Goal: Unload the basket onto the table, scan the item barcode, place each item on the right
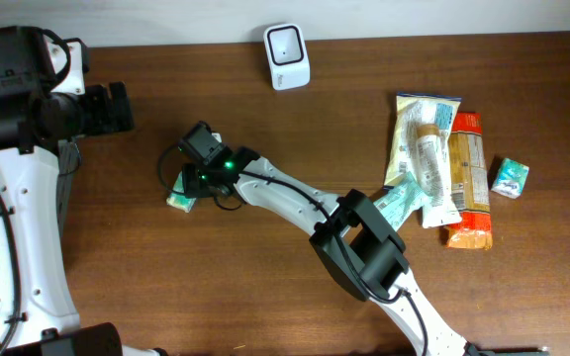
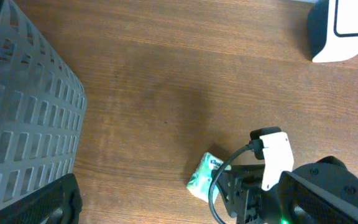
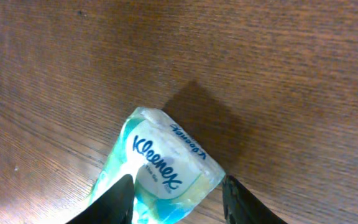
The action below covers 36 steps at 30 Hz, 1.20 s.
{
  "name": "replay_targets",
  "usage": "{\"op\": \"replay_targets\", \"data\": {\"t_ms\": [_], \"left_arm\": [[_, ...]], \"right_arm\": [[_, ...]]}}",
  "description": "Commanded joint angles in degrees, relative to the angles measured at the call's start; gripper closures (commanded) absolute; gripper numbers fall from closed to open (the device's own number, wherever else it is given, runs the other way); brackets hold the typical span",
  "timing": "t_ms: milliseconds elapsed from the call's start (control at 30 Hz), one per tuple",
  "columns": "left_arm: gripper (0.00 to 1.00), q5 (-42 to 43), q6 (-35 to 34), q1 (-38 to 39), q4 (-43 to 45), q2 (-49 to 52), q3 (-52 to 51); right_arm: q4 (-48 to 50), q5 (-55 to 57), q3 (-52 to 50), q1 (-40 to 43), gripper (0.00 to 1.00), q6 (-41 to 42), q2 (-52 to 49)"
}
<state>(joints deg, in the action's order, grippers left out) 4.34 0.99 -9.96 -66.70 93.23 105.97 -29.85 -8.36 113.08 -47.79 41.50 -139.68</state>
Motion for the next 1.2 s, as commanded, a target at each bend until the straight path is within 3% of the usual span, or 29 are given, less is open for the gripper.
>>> {"op": "replay_targets", "data": {"t_ms": [0, 167, 300, 400, 567, 833, 900, 967, 1000, 1167], "left_arm": [[0.01, 0.42, -0.15, -0.35, -0.07, -0.26, 0.42], [0.01, 0.42, -0.13, -0.33, -0.07, -0.26, 0.42], [0.01, 0.42, -0.13, -0.35, -0.07, -0.26, 0.42], [0.01, 0.39, -0.13, -0.35, -0.07, -0.26, 0.42], [0.01, 0.42, -0.15, -0.28, -0.09, -0.26, 0.42], [0.01, 0.42, -0.15, -0.28, -0.07, -0.26, 0.42], [0.01, 0.42, -0.15, -0.31, -0.07, -0.26, 0.42], [0.01, 0.39, -0.15, -0.31, -0.07, -0.26, 0.42], [0.01, 0.39, -0.15, -0.50, -0.07, -0.26, 0.42], [0.01, 0.42, -0.13, -0.50, -0.07, -0.26, 0.42]], "right_arm": [[0.55, 1.09, 0.35, -1.14, 0.61, -0.07, -1.18], [-1.51, 0.85, 0.35, -1.62, 0.82, -0.50, -2.47], [-3.93, -4.22, 0.42, 0.59, 0.93, -6.62, -0.46], [-8.63, -11.82, 0.42, 4.02, 0.95, -15.39, 2.89], [-22.95, -14.16, 0.42, 10.25, 0.96, -27.76, 8.72], [-29.99, -11.65, 0.42, 12.94, 0.96, -32.28, 9.40], [-30.21, -12.11, 0.42, 12.87, 0.88, -32.24, 9.40], [-29.86, -13.05, 0.42, 12.28, 0.63, -31.98, 9.18], [-28.63, -14.45, 0.39, 11.34, 0.59, -31.34, 9.03], [-18.36, -13.44, 0.39, 6.69, 0.57, -23.56, 9.03]]}}
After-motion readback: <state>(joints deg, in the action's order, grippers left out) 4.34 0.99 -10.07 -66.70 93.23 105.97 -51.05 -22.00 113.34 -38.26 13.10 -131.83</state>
